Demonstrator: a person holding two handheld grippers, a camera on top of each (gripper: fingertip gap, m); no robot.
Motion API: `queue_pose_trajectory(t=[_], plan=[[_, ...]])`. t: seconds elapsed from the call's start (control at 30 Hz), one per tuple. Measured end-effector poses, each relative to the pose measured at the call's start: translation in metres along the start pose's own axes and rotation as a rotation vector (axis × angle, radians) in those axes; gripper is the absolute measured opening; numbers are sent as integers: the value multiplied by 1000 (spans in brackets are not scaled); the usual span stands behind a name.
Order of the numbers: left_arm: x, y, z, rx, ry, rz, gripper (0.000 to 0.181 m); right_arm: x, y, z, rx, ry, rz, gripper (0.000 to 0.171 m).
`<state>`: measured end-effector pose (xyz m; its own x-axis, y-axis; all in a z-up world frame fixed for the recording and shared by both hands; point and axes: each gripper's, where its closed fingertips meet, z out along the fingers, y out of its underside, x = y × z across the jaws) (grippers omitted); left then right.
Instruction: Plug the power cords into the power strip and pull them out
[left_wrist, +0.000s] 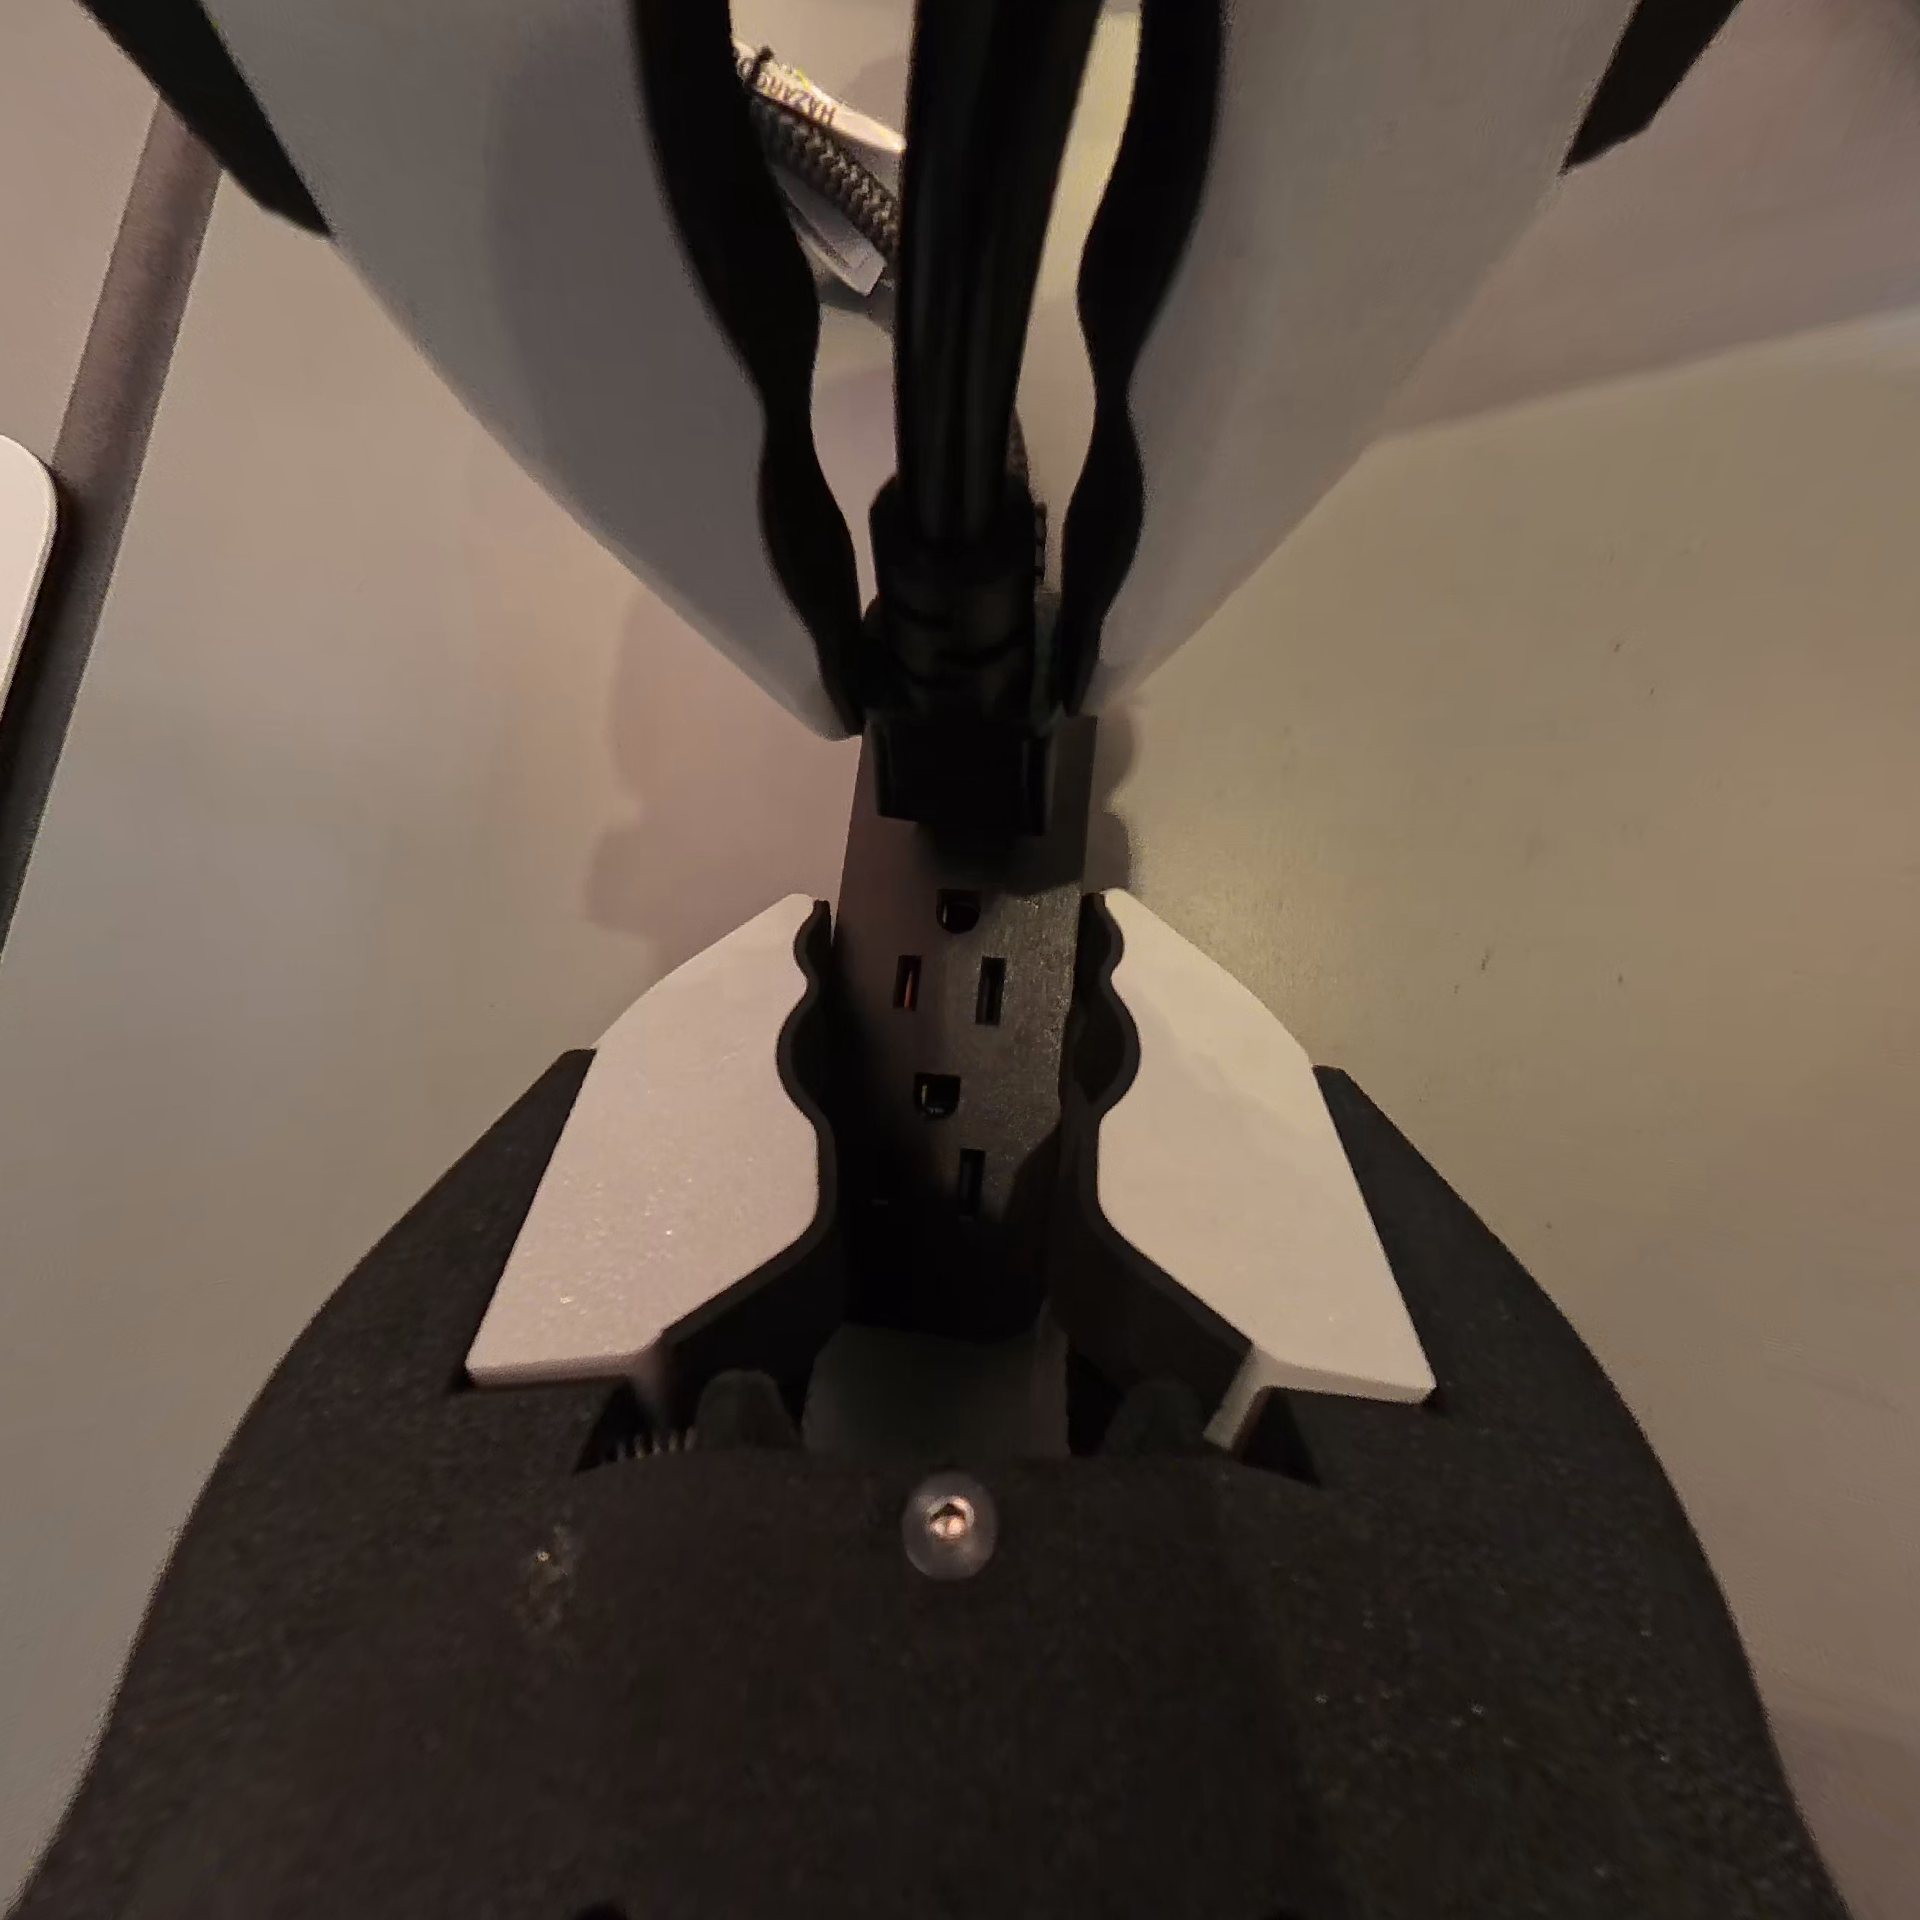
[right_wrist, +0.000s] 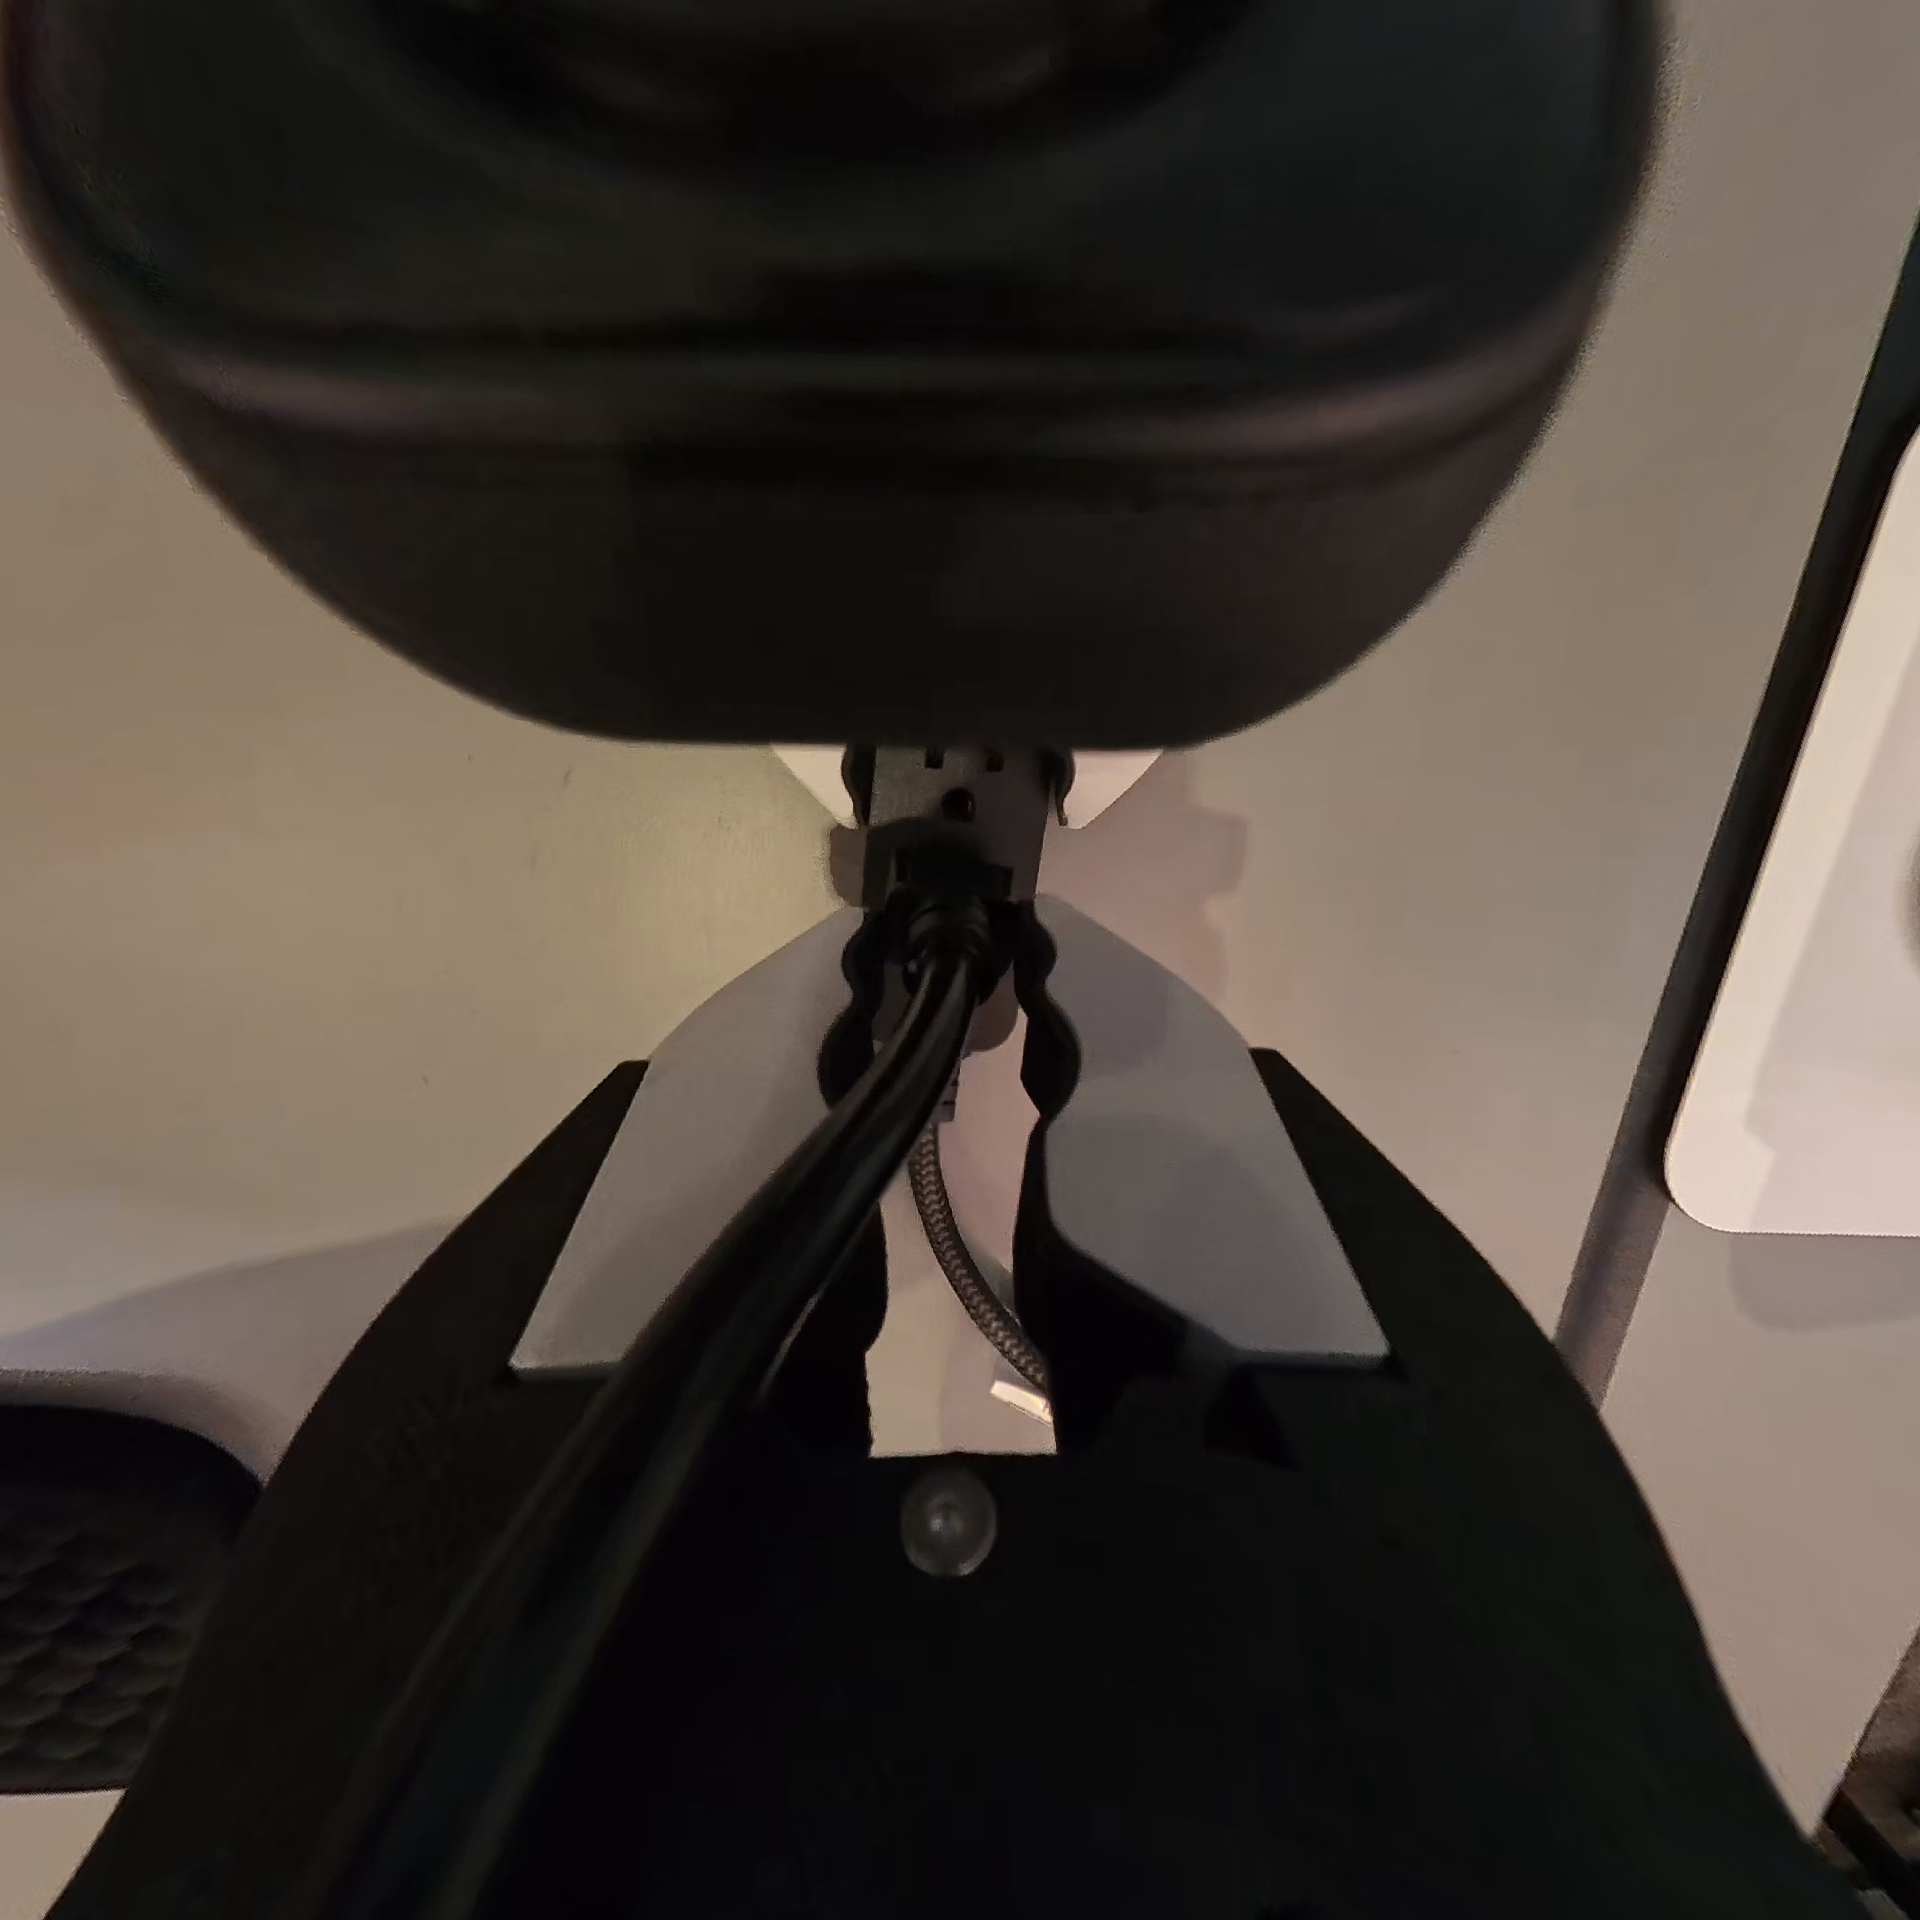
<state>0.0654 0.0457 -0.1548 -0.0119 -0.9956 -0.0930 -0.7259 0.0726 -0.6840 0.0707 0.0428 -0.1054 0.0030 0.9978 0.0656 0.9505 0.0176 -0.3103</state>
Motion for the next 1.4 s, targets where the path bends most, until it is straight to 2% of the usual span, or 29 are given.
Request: queue_pose_trajectory(t=[0.93, 1.2, 1.4], plan=[[1, -1, 0, 14, 1, -40, 46, 1, 3, 4, -44, -16, 49, 25], [1, -1, 0, 19, -1, -42, 46, 0, 5, 3, 87, 26, 68, 25], [0, -1, 1, 26, -3, -54, 46, 1, 3, 4, -49, 20, 46, 25]])
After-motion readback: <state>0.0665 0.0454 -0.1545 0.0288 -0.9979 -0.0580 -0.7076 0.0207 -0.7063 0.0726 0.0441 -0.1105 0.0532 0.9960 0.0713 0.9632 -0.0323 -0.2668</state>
